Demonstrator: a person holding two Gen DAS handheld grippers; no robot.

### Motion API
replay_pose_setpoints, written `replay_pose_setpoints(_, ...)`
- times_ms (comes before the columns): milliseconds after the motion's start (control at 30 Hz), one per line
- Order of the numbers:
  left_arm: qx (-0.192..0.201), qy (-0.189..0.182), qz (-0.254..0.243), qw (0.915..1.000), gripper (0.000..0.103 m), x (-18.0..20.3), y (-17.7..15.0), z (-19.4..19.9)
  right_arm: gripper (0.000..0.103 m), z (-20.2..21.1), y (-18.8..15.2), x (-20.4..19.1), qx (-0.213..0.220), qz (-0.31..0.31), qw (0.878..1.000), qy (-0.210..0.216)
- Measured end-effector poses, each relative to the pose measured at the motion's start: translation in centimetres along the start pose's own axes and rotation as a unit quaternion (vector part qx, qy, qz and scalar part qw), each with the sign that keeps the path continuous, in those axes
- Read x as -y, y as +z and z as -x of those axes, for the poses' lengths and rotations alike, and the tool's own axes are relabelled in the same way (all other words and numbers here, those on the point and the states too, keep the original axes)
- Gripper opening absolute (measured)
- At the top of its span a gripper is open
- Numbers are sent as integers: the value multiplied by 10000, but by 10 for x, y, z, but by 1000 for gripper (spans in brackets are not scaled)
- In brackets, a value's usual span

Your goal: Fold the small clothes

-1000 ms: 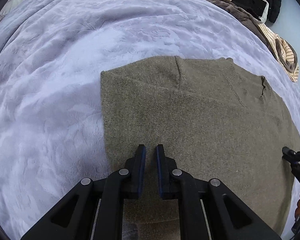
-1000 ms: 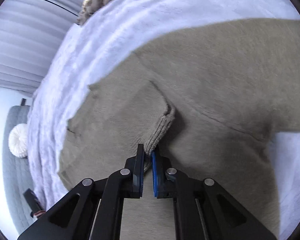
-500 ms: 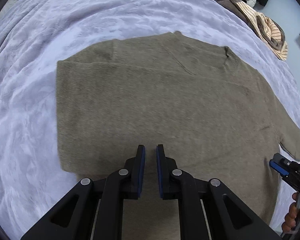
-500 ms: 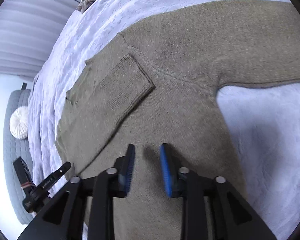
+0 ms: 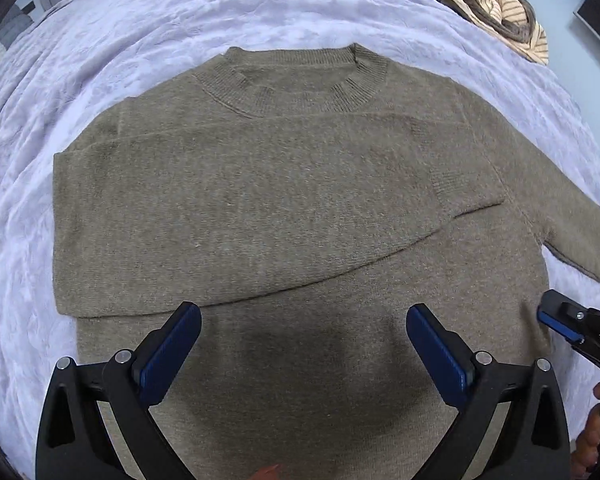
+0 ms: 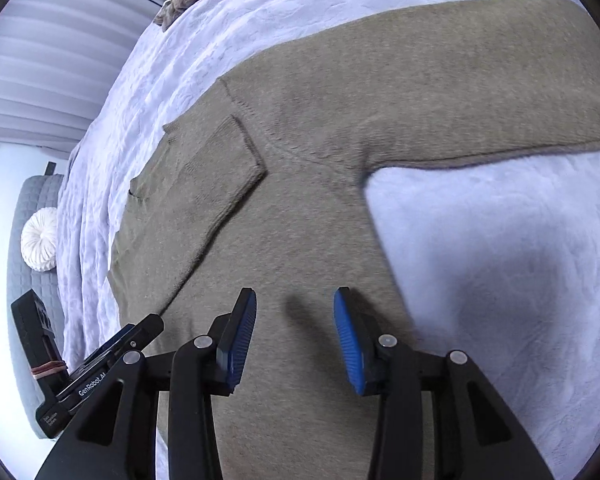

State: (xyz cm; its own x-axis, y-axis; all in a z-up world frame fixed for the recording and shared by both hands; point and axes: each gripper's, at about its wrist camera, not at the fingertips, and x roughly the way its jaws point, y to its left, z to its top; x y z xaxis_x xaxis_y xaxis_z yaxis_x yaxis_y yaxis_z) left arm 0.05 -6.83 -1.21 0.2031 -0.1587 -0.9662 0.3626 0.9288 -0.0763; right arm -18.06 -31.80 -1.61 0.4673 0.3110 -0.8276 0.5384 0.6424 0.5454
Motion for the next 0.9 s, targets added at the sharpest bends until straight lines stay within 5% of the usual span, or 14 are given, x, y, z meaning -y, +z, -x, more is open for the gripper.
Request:
replay_pose_setpoints(267, -274, -228, -10, 9994, 103, 30, 2, -14, 53, 56, 19, 83, 775, -897, 9929, 14)
replay_pose_setpoints(367, -226, -333, -66, 9992, 103, 51, 7, -16, 53, 86, 29, 127, 1265, -1500, 9805, -94)
replay_pose_setpoints(567, -138, -496, -234, 9984, 103, 91, 14, -17, 53, 128, 38, 200, 2153, -2797, 9356, 43)
replay_pose_setpoints(800, -49, -551, -273, 9981, 103, 108, 32, -23, 53, 128, 64, 212, 2410, -2918, 9240, 545)
replay_pose_setpoints(833, -27, -560, -235, 9982, 103, 108, 33, -23, 52, 127, 69, 210, 2383, -2914, 9242, 651)
replay_pose_setpoints(900, 9, -566, -172, 9982, 103, 98, 28, -20, 21, 123, 80, 200, 2263, -2820, 9291, 779)
